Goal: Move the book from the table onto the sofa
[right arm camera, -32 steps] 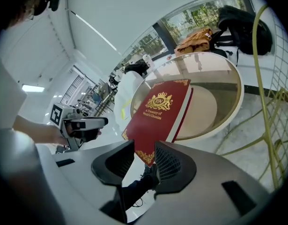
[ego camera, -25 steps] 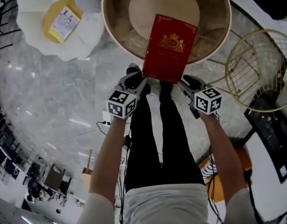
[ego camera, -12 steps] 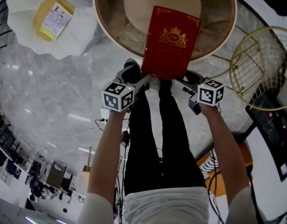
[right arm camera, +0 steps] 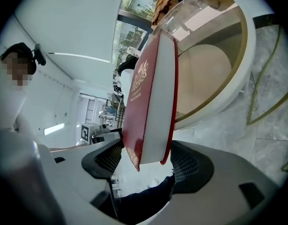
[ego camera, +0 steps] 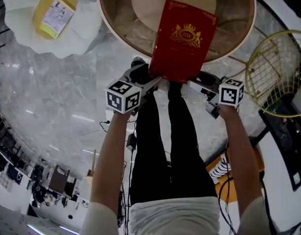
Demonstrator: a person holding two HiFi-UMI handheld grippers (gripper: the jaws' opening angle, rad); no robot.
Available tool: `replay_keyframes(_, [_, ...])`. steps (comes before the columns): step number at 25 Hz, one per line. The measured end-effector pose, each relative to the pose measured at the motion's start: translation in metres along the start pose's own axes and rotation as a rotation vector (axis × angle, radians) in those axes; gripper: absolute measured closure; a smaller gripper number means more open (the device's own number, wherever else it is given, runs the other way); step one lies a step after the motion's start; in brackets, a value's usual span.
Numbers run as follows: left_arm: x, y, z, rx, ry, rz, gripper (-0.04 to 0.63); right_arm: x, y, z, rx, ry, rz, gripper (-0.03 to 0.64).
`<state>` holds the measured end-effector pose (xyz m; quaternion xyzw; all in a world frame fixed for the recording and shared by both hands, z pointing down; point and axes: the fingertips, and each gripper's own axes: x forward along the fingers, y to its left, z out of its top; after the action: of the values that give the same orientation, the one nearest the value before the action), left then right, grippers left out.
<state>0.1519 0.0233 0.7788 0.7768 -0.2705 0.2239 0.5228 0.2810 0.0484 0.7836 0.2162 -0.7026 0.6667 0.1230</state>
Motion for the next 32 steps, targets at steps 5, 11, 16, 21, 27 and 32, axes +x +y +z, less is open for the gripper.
replay_keyframes(5, [0.001, 0.003, 0.001, 0.009, 0.023, -0.017, 0.290, -0.004, -0.009, 0.008, 0.013, -0.010, -0.040, 0.290])
replay_keyframes(11, [0.005, -0.001, 0.001, 0.023, 0.043, -0.051, 0.290, 0.009, -0.014, 0.003, 0.017, 0.022, -0.041, 0.284])
replay_keyframes(16, [0.011, -0.007, 0.001, 0.047, 0.046, -0.089, 0.298, 0.021, -0.012, 0.009, 0.052, 0.005, 0.002, 0.284])
replay_keyframes(21, [0.011, -0.009, -0.001, 0.051, 0.043, -0.105, 0.305, 0.020, -0.010, 0.009, 0.039, -0.009, -0.002, 0.285])
replay_keyframes(27, [0.009, -0.018, -0.014, 0.067, 0.045, -0.095, 0.305, 0.013, -0.003, 0.002, -0.048, 0.014, -0.025, 0.296])
replay_keyframes(32, [0.001, -0.028, -0.020, 0.052, 0.018, -0.075, 0.305, 0.007, 0.007, -0.001, -0.097, 0.050, -0.030, 0.296])
